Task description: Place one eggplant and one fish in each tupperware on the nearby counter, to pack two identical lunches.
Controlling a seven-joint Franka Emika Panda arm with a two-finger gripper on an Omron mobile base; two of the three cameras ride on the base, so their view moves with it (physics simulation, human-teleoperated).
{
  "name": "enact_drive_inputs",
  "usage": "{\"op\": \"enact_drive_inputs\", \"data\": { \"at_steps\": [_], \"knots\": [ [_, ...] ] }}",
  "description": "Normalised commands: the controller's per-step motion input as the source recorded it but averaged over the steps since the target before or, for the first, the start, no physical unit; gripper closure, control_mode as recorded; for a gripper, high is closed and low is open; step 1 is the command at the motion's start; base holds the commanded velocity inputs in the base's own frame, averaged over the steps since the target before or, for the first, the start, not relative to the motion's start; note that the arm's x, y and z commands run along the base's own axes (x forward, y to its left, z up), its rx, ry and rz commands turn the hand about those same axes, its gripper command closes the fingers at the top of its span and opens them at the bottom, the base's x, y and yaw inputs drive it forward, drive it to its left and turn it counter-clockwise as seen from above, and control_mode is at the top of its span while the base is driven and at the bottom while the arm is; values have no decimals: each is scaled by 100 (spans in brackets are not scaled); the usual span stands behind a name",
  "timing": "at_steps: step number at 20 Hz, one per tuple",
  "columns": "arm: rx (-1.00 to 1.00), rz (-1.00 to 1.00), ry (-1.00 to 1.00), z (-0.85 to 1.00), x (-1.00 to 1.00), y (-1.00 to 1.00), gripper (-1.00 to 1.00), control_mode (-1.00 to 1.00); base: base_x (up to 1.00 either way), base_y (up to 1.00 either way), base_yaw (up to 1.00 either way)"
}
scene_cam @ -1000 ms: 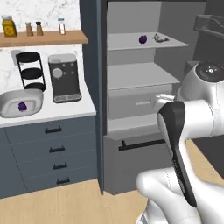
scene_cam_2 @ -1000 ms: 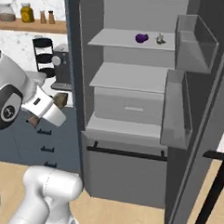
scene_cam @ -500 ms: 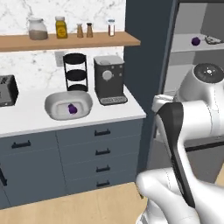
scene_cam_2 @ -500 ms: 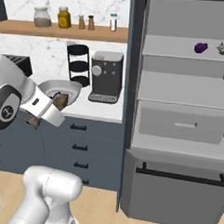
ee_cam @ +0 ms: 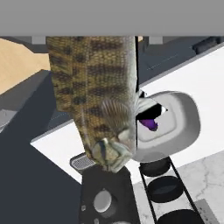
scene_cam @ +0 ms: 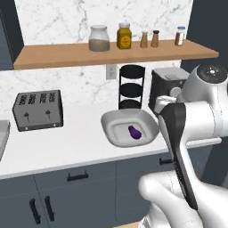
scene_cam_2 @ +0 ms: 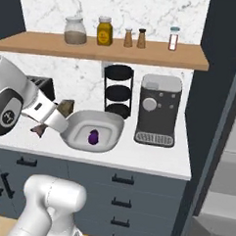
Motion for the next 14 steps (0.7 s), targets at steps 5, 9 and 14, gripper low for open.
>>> {"op": "enact_drive_inputs", "data": {
  "at_steps": [5, 9, 14],
  "knots": [
    [0, 0, 0, 0, 0, 0, 100, 100, 79, 70, -1],
    [-3, 0, 0, -28, 14, 0, 100, -100, 21, 8, -1],
    [-2, 2, 0, -73, 20, -25, 100, -100, 0, 0, 0]
  ]
}}
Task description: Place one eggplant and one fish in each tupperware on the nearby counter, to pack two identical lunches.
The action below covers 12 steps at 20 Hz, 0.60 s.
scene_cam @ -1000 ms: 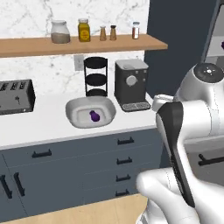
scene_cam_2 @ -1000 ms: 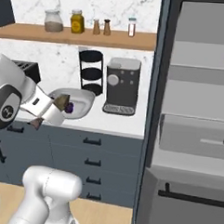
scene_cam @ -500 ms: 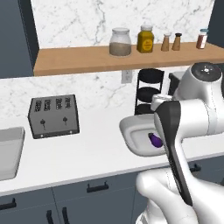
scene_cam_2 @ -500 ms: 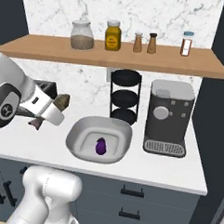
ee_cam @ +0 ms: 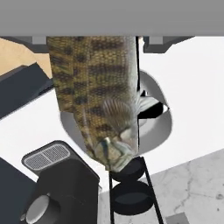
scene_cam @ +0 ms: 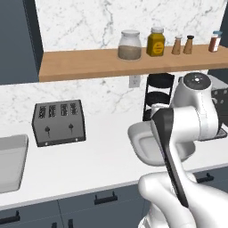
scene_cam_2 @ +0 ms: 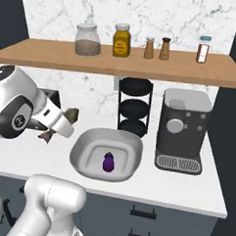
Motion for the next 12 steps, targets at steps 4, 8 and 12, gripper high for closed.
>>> {"op": "enact_drive_inputs", "data": {
  "at_steps": [4, 8, 12],
  "knots": [
    [-2, 15, 0, -81, 11, -32, 100, -100, 0, 0, 0],
    [-1, 26, 2, -68, 39, -54, 100, -100, 0, 0, 0],
    [-4, 21, 19, -41, 70, -31, 100, -100, 0, 0, 0]
  ]
}}
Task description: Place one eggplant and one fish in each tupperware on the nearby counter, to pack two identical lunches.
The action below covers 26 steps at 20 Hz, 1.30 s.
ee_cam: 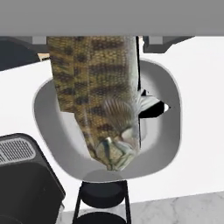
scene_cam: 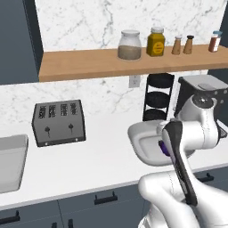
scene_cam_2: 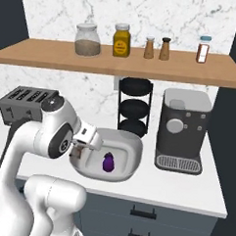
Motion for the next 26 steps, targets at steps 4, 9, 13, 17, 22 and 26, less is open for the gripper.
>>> {"op": "enact_drive_inputs", "data": {
  "at_steps": [4, 9, 13, 17, 22, 26],
  "knots": [
    [0, 15, 20, -33, 84, 0, 100, -100, 0, 0, 0],
    [-1, 6, 15, -41, 49, 19, 100, -100, 0, 0, 0],
    [0, 3, 4, -40, 32, 2, 100, -100, 0, 0, 0],
    [0, 2, 0, -46, 15, -2, 100, -100, 0, 0, 0],
    [0, 2, 0, -51, 11, -1, 100, -100, 0, 0, 0],
    [0, 1, 0, -39, 3, -3, 100, -100, 0, 0, 0]
  ]
}}
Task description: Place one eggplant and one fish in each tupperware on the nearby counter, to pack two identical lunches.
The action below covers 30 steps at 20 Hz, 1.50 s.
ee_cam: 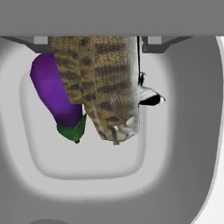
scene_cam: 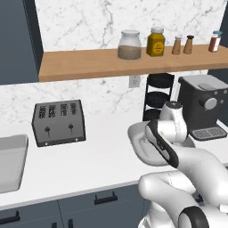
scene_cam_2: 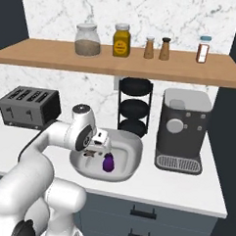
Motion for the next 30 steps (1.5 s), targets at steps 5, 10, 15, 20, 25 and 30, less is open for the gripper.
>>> {"op": "enact_drive_inputs", "data": {
  "at_steps": [5, 10, 15, 20, 25, 30],
  "knots": [
    [0, 0, 0, -22, 3, -12, 100, -100, 0, 0, 0],
    [0, 0, 0, -10, 12, -17, 100, -100, 0, 0, 0],
    [0, 0, 0, -11, 34, -1, 100, -100, 0, 0, 0],
    [0, 0, 0, -12, 42, 0, 100, -100, 0, 0, 0],
    [0, 0, 0, -8, 36, 0, -100, -100, 0, 0, 0],
    [0, 0, 0, -5, 29, 0, -100, -100, 0, 0, 0]
  ]
}}
